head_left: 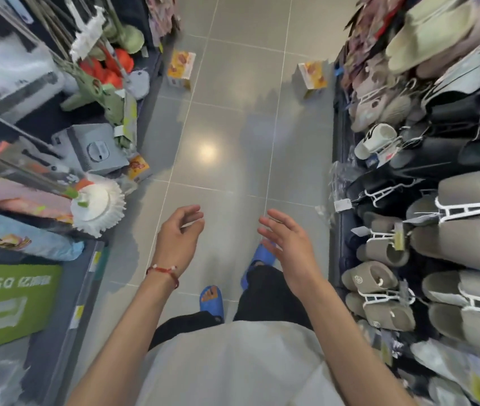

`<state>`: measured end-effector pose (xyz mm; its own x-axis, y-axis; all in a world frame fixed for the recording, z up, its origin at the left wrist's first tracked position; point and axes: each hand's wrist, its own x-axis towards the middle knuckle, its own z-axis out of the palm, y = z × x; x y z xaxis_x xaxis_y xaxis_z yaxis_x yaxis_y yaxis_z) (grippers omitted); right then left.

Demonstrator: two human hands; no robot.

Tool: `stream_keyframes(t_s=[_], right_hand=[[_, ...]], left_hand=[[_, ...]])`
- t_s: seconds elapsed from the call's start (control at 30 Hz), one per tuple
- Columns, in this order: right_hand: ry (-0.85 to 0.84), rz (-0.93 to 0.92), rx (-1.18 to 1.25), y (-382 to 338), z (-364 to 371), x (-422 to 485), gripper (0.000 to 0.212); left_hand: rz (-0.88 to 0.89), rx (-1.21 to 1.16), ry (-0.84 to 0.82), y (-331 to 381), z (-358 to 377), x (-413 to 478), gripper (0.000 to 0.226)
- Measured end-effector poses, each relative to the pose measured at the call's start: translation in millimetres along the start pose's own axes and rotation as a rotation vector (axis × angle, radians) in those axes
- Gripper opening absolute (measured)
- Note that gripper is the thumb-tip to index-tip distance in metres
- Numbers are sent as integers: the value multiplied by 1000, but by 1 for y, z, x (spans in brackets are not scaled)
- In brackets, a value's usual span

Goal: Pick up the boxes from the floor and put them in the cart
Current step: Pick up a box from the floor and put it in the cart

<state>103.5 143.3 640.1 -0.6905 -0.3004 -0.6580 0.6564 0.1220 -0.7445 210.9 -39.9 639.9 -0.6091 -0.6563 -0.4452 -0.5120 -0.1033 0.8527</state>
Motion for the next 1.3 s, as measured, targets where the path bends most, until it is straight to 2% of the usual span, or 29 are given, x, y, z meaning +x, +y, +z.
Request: stream_keyframes(t_s=[0.27,0.47,0.73,1.0,1.3], right_hand=[[49,17,81,-122,-15,147,21],[18,-12,26,-228,-36,236,19],[2,73,-12,-304,-28,340,21],[143,47,49,-423,-3,483,16],[281,46,253,-559,21,604,27]], left_hand=[[-26,43,-46,101,89,136,25],[-25,9,-49,184,166,217,26],[-48,-8,-98,261,223,330,30],[-31,49,-211,353,259,515,30],[33,208,-377,485,307,701,19]])
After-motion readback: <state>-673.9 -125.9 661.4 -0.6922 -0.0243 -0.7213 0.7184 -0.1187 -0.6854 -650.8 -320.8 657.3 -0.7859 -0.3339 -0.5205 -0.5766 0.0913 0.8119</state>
